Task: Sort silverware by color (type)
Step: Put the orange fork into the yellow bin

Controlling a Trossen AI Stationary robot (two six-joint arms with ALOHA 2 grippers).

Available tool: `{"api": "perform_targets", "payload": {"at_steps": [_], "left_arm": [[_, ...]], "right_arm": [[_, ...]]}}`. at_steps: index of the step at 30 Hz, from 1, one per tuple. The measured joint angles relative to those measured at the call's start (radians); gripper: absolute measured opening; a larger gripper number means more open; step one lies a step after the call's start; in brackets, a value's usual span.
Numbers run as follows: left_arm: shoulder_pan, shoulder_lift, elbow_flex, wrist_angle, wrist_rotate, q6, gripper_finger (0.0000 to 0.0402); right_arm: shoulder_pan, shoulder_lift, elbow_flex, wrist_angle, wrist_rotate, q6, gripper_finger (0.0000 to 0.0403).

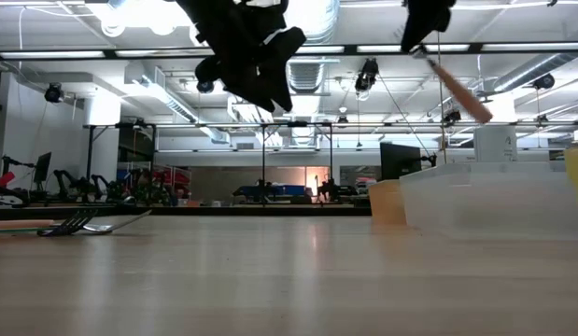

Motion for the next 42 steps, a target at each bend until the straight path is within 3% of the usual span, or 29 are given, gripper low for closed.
{"api": "perform_targets", "payload": {"at_steps": [6, 12, 22, 32, 42], "left_arm": [[0.000, -0.002, -0.005, -0.009, -0.008, 0.000, 0.0171], [0.000, -0.004, -0.005, -0.061, -0.010, -0.001, 0.0171], [-0.001, -0.009, -0.005, -0.089, -0.035, -0.028, 0.0171], [-0.029, -0.043, -0.006, -0.128, -0.035, -0.038, 0.0169], [-0.061, -0.117, -0.006, -0.205, -0.038, -0.054, 0.0169]], "right_arm": [[0.191, 0.008, -0.032, -0.073, -0.022, 0.199, 0.0008], [0.378, 0.015, -0.103, -0.069, -0.213, 0.367, 0.0008], [0.601, 0.020, -0.190, -0.064, -0.269, 0.551, 0.0008], [0.679, 0.020, -0.346, -0.064, -0.406, 0.686, 0.0008], [0.681, 0.020, -0.348, -0.037, -0.432, 0.802, 0.0015]]}}
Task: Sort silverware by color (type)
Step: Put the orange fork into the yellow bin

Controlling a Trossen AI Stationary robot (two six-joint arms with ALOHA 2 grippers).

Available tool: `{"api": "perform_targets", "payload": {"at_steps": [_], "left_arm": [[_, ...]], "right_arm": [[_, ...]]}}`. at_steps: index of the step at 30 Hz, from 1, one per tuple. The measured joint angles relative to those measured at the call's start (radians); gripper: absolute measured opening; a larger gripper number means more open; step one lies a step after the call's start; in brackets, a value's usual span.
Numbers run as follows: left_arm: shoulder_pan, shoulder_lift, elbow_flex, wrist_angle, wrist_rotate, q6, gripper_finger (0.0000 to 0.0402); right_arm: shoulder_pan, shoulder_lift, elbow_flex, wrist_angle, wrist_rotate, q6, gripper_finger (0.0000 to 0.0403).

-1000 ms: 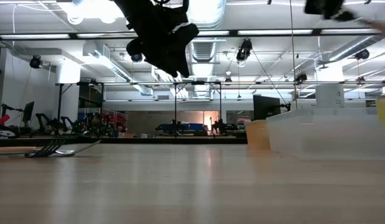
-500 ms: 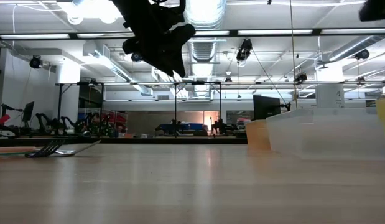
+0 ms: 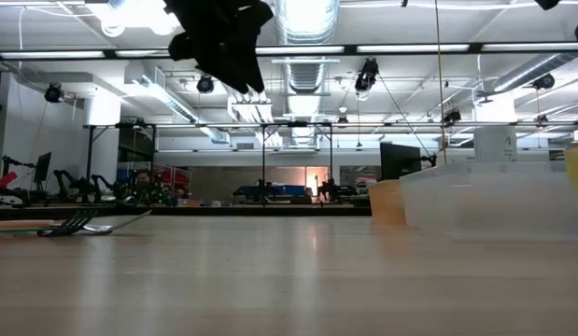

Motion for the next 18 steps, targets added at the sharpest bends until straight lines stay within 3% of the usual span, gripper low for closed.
{"api": "perform_targets", "payload": {"at_steps": [9, 18], "left_arm": [[-0.006, -0.036, 0.000, -0.024, -0.026, 0.000, 0.0168], [-0.008, -0.040, 0.000, -0.051, -0.049, 0.001, 0.0168]], "right_arm": [[0.000, 0.016, -0.009, 0.341, -0.027, -0.170, 0.0034], [0.000, 0.118, -0.011, 0.182, -0.213, -0.151, 0.0033]]}}
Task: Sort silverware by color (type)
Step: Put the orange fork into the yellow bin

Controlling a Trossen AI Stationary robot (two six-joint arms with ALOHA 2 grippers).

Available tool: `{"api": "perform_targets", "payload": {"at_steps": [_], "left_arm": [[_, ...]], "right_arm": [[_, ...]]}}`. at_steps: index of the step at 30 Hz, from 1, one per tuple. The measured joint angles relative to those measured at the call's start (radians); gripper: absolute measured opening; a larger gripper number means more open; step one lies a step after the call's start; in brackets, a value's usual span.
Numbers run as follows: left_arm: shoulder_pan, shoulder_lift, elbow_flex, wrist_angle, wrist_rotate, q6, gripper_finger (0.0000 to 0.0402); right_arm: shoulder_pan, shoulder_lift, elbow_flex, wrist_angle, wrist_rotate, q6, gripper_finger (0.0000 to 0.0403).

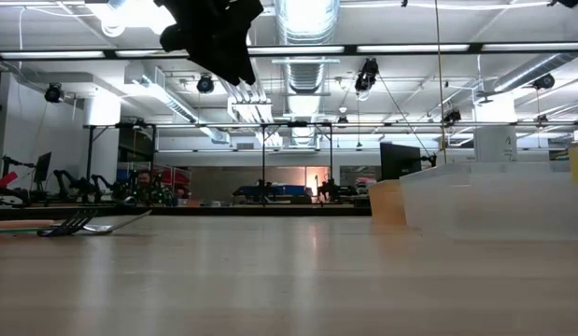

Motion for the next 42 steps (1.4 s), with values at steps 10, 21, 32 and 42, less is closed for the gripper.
{"api": "perform_targets", "payload": {"at_steps": [10, 21, 32, 42], "left_arm": [[0.000, 0.000, 0.000, -0.007, -0.002, 0.004, 0.0168], [-0.002, 0.000, 0.000, -0.103, 0.035, -0.011, 0.0168], [-0.093, 0.000, -0.097, -0.434, 0.426, -0.260, 0.0168], [-0.233, 0.000, -0.227, -0.522, 0.635, -0.465, 0.0168]], "right_arm": [[0.014, 0.003, 0.000, -0.163, -0.186, 0.076, 0.0034], [0.011, -0.087, 0.000, -0.173, 0.089, 0.067, 0.0034], [-0.023, -0.093, 0.000, 0.034, 0.610, -0.193, 0.0034], [-0.076, -0.087, 0.000, 0.109, 0.696, -0.345, 0.0034]]}}
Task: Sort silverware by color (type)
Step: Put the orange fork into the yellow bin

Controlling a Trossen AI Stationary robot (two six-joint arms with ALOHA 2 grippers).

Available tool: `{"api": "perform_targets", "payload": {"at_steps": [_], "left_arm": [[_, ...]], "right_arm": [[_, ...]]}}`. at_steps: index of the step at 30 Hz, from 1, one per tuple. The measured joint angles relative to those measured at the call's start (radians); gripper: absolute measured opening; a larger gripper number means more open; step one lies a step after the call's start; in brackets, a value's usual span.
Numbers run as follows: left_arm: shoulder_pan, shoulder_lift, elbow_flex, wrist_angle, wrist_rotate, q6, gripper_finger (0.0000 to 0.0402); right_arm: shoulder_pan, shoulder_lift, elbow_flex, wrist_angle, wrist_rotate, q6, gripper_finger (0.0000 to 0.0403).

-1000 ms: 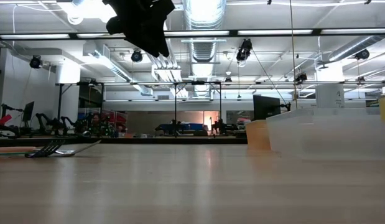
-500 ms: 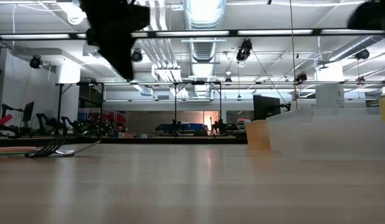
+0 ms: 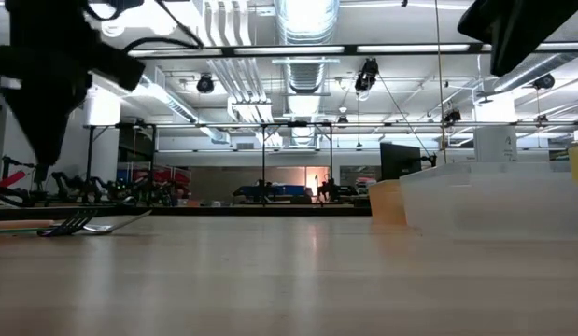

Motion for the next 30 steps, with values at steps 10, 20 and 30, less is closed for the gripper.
{"api": "perform_targets", "payload": {"at_steps": [10, 20, 30], "left_arm": [[-0.009, 0.000, -0.150, 0.077, 0.112, -0.023, 0.0168], [-0.009, 0.002, -0.234, 0.163, 0.153, 0.001, 0.0168], [-0.009, 0.002, -0.259, 0.288, 0.161, 0.002, 0.0168]], "right_arm": [[-0.037, 0.000, 0.000, 0.002, 0.002, -0.034, 0.0034], [-0.038, 0.000, 0.000, 0.005, 0.002, -0.035, 0.0034], [-0.038, 0.000, 0.000, 0.012, 0.002, -0.035, 0.0034]]}}
